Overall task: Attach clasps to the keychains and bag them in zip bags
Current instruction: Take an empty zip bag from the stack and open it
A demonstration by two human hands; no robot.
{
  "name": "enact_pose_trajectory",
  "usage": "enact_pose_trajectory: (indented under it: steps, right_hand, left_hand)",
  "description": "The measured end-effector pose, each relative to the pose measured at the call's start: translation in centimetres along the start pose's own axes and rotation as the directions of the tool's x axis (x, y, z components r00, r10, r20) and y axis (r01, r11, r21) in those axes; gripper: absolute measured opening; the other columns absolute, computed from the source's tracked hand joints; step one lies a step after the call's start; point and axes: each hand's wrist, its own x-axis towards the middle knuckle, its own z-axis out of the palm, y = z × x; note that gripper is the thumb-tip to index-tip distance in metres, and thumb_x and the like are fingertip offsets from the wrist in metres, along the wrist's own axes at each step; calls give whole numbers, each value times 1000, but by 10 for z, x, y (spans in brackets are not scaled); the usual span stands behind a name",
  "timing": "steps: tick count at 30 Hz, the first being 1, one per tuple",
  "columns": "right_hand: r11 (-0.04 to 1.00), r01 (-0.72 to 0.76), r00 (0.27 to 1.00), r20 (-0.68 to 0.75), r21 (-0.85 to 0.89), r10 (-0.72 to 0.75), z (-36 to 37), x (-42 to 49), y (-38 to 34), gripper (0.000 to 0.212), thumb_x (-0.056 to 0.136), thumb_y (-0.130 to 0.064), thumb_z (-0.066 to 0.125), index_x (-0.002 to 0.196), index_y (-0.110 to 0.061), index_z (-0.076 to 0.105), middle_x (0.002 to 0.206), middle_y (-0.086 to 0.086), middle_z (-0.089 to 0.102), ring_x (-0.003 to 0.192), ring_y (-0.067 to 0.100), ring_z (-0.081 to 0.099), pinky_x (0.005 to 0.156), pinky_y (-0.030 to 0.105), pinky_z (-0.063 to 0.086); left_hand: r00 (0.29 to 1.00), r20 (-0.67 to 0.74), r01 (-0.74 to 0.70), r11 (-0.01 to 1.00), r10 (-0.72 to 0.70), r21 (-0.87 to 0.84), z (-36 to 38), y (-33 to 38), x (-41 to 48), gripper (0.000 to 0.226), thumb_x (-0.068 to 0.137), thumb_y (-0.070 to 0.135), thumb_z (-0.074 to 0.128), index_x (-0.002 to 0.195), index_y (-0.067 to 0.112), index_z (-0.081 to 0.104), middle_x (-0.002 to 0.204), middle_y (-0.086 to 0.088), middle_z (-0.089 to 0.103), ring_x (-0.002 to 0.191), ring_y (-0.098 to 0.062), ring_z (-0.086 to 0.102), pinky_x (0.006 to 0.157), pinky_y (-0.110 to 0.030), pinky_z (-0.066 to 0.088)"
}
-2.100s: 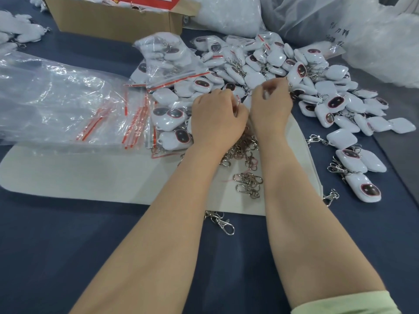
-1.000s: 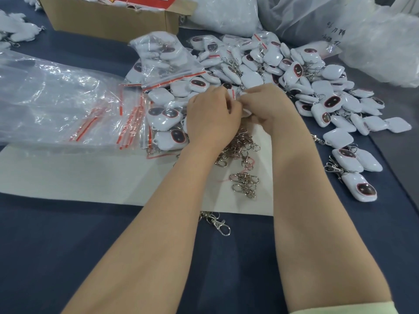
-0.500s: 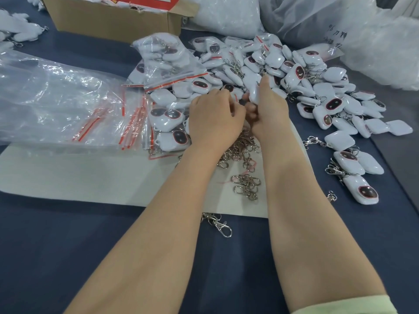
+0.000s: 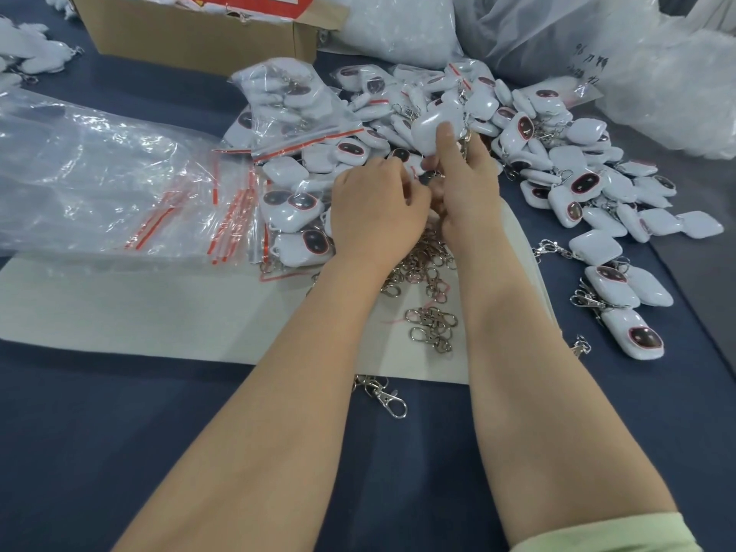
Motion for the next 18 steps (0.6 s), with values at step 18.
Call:
enact_pose_trajectory:
  steps: [18]
  right_hand:
    - [967, -63, 998, 16, 246, 61, 2, 2, 0, 25, 93, 1, 57, 117, -2, 53, 87, 10, 62, 59, 11, 62, 59, 21, 52]
  left_hand:
    - [1000, 16, 18, 1000, -18, 21, 0, 2, 0, 20, 90, 28, 48, 87, 14, 61, 92, -4, 64, 91, -25, 56, 88, -34, 36]
